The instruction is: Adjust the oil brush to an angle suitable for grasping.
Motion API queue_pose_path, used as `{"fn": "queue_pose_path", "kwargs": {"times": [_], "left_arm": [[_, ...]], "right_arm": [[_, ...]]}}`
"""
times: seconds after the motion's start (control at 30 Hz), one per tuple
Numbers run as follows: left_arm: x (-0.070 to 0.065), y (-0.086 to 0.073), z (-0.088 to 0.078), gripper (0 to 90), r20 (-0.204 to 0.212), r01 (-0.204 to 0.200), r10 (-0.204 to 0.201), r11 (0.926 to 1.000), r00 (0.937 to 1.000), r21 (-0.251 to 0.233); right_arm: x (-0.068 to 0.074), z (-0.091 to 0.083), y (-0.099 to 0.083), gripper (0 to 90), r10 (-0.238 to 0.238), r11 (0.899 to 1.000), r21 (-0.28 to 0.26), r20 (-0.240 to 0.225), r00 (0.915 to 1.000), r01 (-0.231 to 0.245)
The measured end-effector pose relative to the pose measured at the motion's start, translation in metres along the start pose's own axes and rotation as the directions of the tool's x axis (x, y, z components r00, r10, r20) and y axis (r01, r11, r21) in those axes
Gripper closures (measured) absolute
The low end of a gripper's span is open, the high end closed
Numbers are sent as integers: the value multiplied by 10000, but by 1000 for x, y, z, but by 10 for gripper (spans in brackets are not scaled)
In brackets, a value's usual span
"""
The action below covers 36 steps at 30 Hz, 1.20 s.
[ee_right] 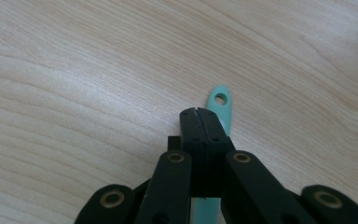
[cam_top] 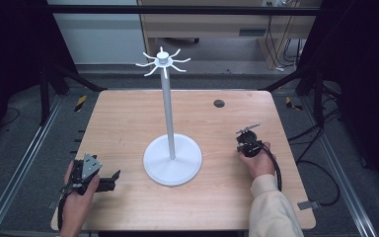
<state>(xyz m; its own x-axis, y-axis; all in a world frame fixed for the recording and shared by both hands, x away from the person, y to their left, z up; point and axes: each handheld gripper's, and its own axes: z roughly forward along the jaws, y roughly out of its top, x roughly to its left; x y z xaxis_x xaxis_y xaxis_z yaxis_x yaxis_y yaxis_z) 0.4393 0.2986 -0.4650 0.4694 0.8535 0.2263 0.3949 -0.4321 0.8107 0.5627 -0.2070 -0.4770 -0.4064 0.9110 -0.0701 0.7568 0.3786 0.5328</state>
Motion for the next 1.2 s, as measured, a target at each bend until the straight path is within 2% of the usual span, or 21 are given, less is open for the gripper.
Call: {"fn": "queue_pose_path", "kwargs": {"times": [0.1, 0.2, 0.37, 0.53, 0.73, 0.9, 1.2], "left_arm": [[0, 0, 0, 27, -4, -19, 19, 10000, 10000, -7], [0, 0, -1, 27, -11, -6, 6, 10000, 10000, -13], [0, 0, -2, 27, -30, 8, -8, 10000, 10000, -20], [1, 0, -3, 27, -67, 61, -61, 10000, 10000, -20], [1, 0, -2, 27, -46, 55, -55, 10000, 10000, -26], [0, 0, -2, 27, -30, 44, -45, 10000, 10000, -52], [0, 0, -1, 27, 15, 16, -16, 10000, 10000, -28]], "right_arm": [[-1, -4, -1, 900, 75, 10000, 15, -1, 10000, -75], [-6, -17, -6, 900, 424, 9986, -305, -200, 9989, -430], [-12, -35, -18, 894, 961, 9952, -148, -317, 9949, -966], [-11, -46, -28, 861, 1189, 9929, 49, -331, 9924, -1188], [-9, -54, -39, 758, 1274, 9906, 533, -220, 9916, -1260], [-9, -54, -42, 685, 1290, 9888, 774, -173, 9915, -1273], [-6, -46, -42, 666, 1020, 9861, 1334, -130, 9947, -994]]}}
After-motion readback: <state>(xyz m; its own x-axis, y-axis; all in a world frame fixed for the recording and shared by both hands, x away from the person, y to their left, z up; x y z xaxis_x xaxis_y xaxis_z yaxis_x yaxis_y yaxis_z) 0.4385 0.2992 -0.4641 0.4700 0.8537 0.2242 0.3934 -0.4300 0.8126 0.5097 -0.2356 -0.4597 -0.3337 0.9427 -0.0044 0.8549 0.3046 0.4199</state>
